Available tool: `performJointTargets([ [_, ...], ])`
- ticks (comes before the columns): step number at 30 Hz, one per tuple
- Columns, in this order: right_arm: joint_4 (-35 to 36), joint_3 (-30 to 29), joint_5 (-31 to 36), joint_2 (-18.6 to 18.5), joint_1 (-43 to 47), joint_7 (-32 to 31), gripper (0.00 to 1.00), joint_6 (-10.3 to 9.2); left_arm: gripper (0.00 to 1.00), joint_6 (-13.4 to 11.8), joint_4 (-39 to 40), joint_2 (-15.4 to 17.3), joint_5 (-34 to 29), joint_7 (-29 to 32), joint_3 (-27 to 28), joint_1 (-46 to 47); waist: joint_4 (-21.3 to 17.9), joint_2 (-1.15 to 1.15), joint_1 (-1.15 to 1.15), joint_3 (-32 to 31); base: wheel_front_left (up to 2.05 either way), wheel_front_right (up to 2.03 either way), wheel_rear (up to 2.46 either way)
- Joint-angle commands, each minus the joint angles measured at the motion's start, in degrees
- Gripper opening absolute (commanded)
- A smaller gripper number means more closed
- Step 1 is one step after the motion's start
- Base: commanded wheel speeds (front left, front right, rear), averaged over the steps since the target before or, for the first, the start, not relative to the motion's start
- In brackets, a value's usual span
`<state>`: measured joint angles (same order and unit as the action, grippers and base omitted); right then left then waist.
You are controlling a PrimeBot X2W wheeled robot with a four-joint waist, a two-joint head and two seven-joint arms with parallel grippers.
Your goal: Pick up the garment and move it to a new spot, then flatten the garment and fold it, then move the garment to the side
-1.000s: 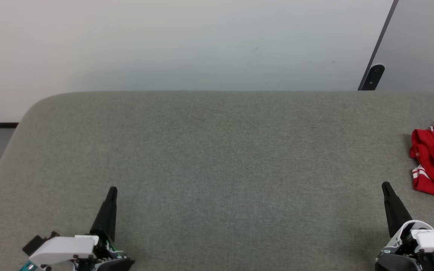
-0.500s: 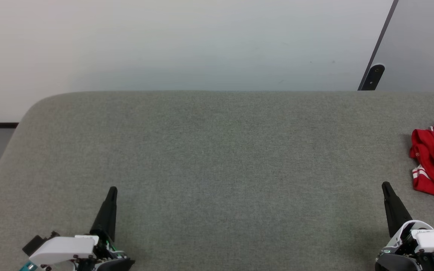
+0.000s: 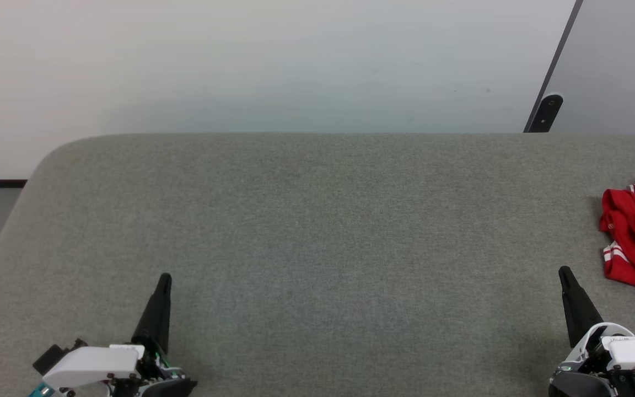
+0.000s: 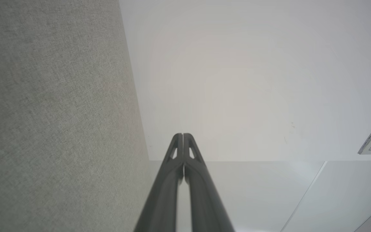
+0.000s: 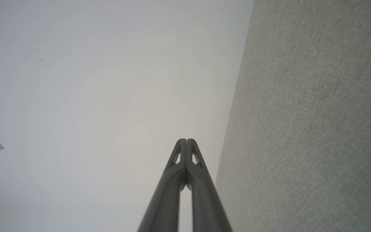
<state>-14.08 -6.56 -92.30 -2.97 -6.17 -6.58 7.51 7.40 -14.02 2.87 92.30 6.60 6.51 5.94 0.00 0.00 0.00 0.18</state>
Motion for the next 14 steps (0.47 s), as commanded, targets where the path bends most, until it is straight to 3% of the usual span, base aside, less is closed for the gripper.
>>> performJointTargets([
  [1,0.0,0.0,-0.2,0.2,-0.2,-0.1,0.0,-0.04,0.0,0.2,-0.1,0.0,0.2,0.1,0.1,0.6,0.0,0.0,0.0,0.0,0.0,0.0,0.0],
  [14,0.0,0.0,-0.2,0.2,-0.2,-0.1,0.0,-0.04,0.0,0.2,-0.1,0.0,0.2,0.1,0.1,0.6,0.0,0.0,0.0,0.0,0.0,0.0,0.0],
])
